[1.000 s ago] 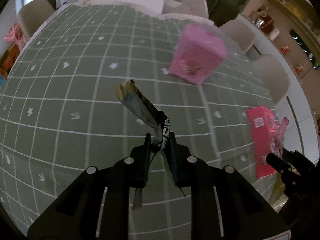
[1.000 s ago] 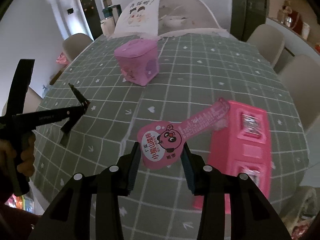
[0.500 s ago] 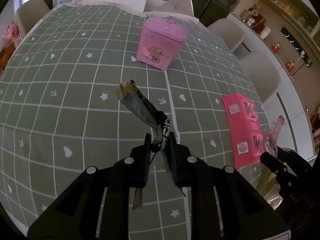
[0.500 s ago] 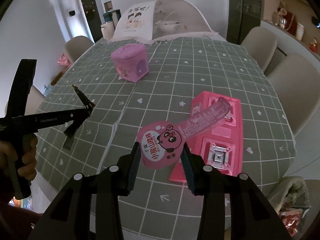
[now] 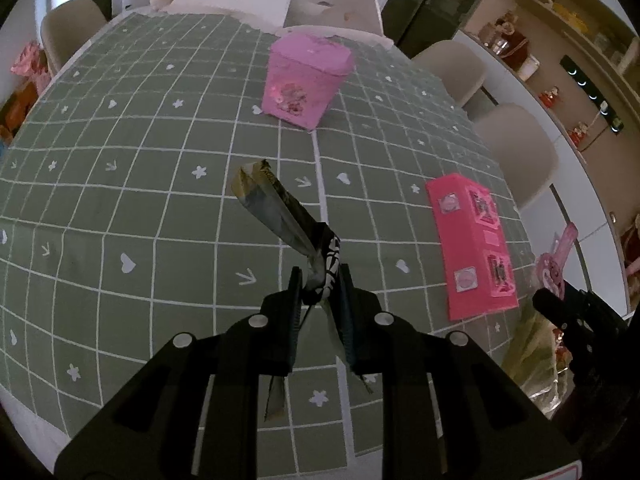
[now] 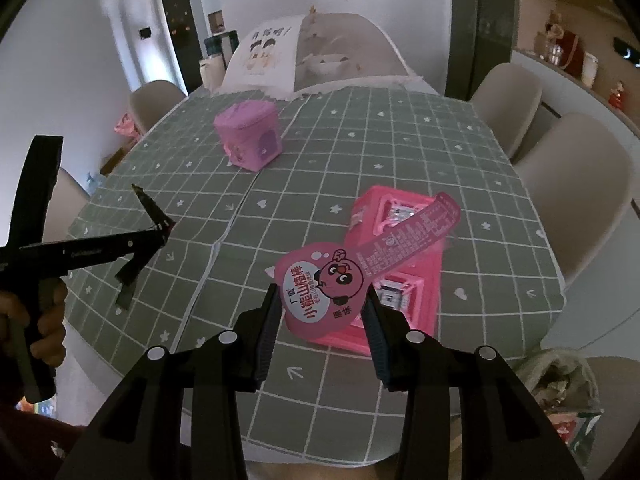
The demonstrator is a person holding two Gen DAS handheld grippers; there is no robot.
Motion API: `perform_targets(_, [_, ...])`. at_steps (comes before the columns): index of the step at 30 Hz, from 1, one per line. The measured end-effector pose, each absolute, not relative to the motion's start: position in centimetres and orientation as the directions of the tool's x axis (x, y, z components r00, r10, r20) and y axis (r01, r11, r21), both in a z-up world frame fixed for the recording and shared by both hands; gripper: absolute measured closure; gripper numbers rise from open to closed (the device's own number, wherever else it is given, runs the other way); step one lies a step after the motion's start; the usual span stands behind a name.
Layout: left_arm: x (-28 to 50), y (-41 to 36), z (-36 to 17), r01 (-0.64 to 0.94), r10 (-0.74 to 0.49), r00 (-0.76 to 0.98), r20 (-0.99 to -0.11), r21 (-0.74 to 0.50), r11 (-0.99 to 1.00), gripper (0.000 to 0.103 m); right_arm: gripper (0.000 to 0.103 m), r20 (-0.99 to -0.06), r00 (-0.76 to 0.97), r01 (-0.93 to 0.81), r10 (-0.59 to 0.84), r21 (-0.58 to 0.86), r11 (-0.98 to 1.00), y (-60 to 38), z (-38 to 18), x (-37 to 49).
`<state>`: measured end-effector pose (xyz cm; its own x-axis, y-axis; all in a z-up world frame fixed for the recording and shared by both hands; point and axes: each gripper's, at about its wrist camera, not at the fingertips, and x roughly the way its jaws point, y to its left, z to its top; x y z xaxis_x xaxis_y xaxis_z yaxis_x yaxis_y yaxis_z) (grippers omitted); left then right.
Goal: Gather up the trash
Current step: 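Lift the black clip with the left tool while the right holds the pink lollipop card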
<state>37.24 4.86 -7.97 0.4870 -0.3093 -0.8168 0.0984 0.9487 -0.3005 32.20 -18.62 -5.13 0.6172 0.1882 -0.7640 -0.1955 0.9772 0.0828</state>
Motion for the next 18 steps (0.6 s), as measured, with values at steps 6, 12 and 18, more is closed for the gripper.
perform_targets(6, [36.4, 4.2, -7.5, 0.108, -0.295, 0.488, -0.821, -0.278, 0.954, 0.086, 0.065, -0.758, 0.624, -0.200, 0.192, 0.083, 0.976, -19.0, -5.0, 31.6])
perform_targets(12, [35.4, 4.5, -6.3, 0.050, -0.254, 0.512, -0.820, -0.267, 0.962, 0.086, 0.065, -0.740, 0.637, -0.219, 0.214, 0.092, 0.971, -19.6, -4.5, 32.0])
perform_targets(18, [32.8, 3.8, -4.2, 0.027, -0.192, 0.573, -0.797, -0.215, 0.976, 0.086, 0.065, -0.733, 0.619, -0.305, 0.282, 0.107, 0.946, -19.1, -4.7, 32.0])
